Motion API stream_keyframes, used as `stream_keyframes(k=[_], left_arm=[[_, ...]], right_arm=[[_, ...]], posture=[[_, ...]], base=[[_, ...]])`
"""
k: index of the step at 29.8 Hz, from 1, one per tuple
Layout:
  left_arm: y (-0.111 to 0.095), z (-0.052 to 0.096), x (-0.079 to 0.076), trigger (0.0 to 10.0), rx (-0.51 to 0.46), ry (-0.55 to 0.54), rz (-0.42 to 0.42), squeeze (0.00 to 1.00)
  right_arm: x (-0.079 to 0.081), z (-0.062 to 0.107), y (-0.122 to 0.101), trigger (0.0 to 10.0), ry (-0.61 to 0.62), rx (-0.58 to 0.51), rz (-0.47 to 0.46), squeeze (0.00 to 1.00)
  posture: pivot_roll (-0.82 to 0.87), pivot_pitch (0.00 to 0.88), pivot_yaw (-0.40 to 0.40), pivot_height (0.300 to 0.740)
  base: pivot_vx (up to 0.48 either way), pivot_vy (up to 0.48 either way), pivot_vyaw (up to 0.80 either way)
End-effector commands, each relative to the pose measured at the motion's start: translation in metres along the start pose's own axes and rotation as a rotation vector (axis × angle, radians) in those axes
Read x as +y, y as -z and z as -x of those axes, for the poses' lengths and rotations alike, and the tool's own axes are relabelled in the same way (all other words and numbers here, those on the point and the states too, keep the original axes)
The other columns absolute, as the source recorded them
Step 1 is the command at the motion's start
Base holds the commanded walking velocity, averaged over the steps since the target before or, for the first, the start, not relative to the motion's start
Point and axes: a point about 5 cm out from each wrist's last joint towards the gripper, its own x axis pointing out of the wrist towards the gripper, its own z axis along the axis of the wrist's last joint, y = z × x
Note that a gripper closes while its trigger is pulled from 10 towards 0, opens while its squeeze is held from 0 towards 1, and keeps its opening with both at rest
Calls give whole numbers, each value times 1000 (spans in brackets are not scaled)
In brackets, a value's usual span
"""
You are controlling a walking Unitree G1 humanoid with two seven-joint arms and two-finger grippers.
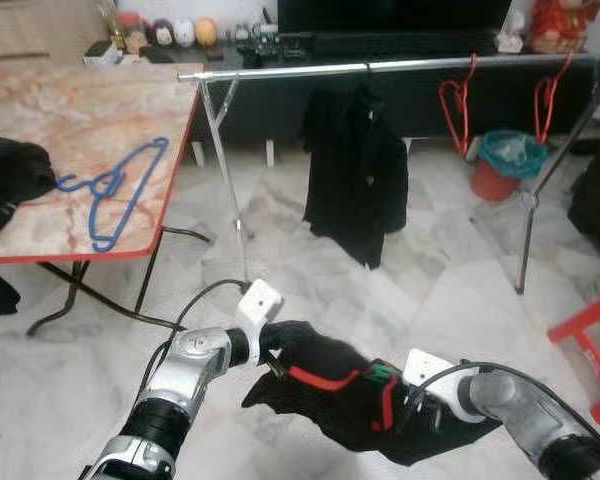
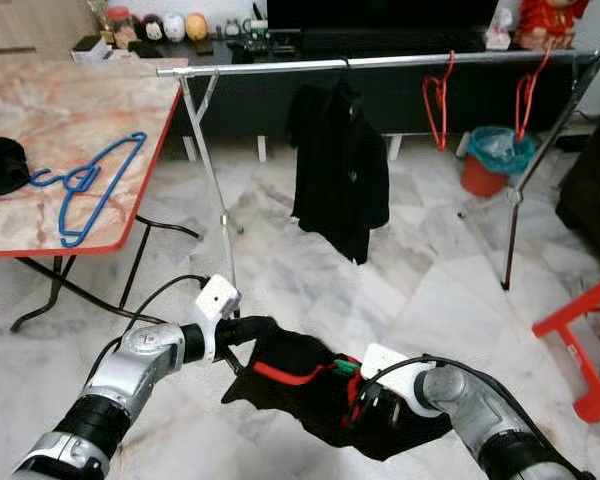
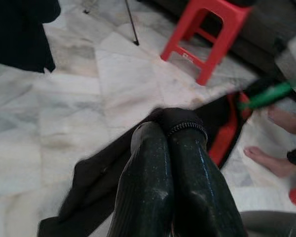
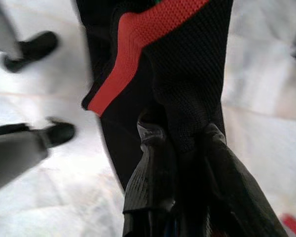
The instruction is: Hang hanger
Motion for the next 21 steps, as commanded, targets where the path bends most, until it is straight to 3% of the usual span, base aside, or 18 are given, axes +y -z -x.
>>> stream_keyframes(k=[1,21], left_arm=[[-5,3,0,10000,-3,9,-34,0],[-5,3,0,10000,-3,9,-34,0]], right_arm=[[-5,1,-1,10000,32,7,-6,0],[-5,1,-1,10000,32,7,-6,0]], posture=[[25,36,6,740],[25,36,6,740]], base=[[0,0,0],[0,0,0]])
